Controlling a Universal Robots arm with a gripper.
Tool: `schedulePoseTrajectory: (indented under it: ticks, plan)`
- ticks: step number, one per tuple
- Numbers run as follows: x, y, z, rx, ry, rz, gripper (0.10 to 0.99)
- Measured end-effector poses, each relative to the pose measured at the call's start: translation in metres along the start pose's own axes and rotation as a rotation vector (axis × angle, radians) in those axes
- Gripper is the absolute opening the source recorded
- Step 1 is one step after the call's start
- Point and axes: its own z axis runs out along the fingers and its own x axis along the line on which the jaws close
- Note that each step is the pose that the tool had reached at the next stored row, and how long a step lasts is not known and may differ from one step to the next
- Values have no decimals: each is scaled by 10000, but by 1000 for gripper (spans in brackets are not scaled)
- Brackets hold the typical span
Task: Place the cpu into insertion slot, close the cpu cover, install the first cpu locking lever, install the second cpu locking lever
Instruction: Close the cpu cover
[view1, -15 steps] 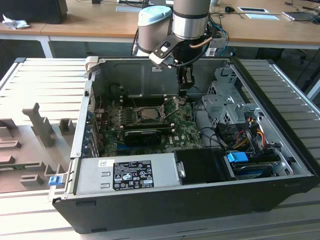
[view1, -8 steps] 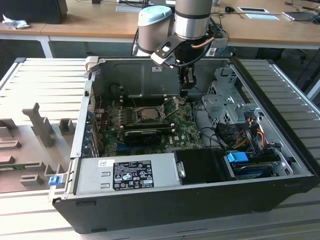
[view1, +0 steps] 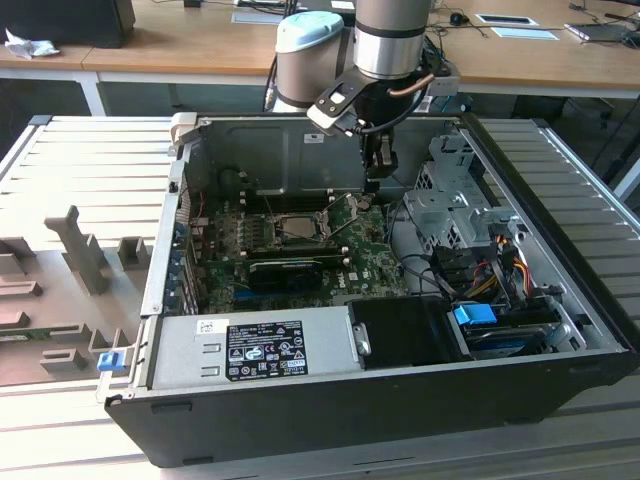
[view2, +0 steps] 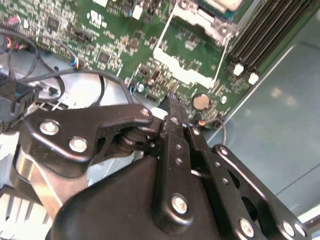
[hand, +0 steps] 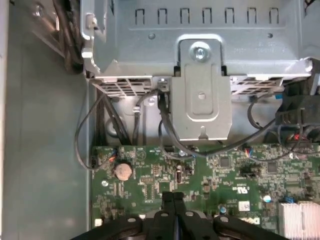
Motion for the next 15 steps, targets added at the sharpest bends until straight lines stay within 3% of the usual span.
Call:
schedulePoseTrajectory:
  ticks: [2, 15]
  plan:
    - [1, 28, 15, 1, 0, -2, 106]
    - [3, 44, 201, 1, 4, 0, 106]
